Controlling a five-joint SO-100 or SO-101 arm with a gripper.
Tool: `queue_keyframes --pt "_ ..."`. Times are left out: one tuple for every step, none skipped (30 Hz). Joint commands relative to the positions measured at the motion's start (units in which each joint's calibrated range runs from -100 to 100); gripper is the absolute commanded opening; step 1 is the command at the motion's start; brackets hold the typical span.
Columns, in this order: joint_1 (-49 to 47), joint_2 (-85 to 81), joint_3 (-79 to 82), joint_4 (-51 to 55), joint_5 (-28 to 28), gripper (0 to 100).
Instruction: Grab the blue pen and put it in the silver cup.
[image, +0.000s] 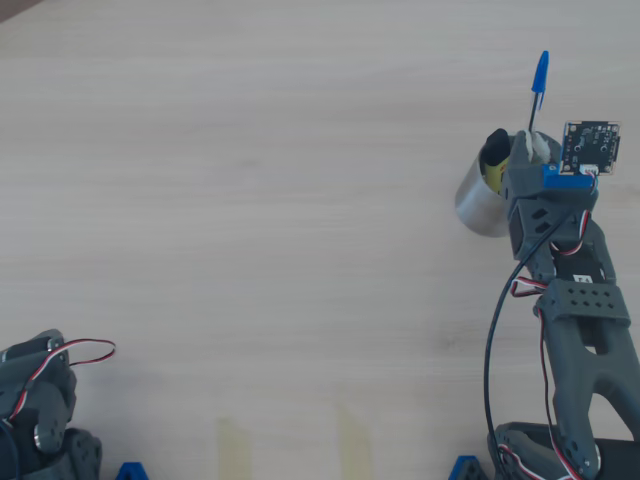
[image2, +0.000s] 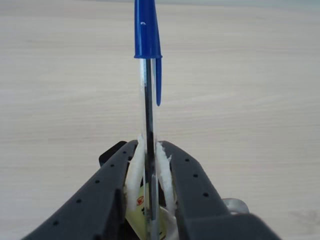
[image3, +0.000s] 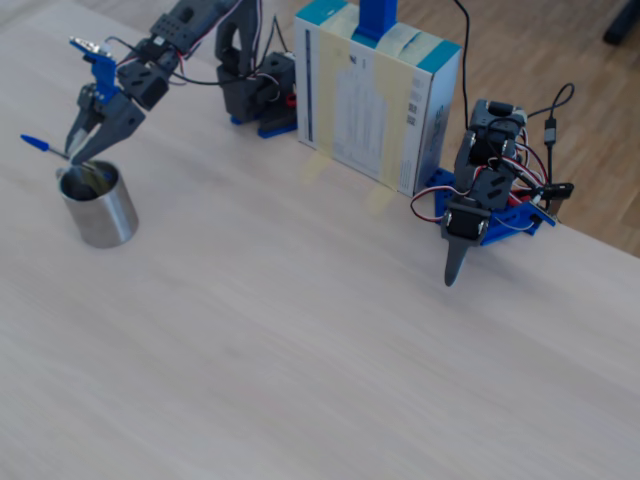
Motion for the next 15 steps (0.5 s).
queue_keyframes --pt "0.3 -1.1 -0.1 -0.1 0.4 2" --pt "0.3 -1.1 -0.1 -0.1 0.4 2" --pt "0.3 -1.1 -0.1 -0.1 0.4 3" --pt "0.3 -1.1 -0.1 -0.1 0.4 3" --pt "0.3 -1.1 -0.1 -0.1 0.4 3" --pt "0.3 -1.1 -0.1 -0.1 0.4 3" --pt "0.2 -1.1 -0.1 -0.1 0.4 3" --pt "0.1 -1.1 -0.1 -0.1 0.4 3" --pt "0.0 -1.1 -0.1 -0.1 0.4 3" --pt "0.0 -1.1 -0.1 0.0 0.4 3" --pt "0.0 -1.1 -0.1 0.0 0.4 3" --pt "0.0 -1.1 -0.1 0.0 0.4 3" --pt "-0.1 -1.1 -0.1 0.0 0.4 3" --pt "-0.1 -1.1 -0.1 0.0 0.4 3" --pt "-0.1 -1.1 -0.1 0.0 0.4 3"
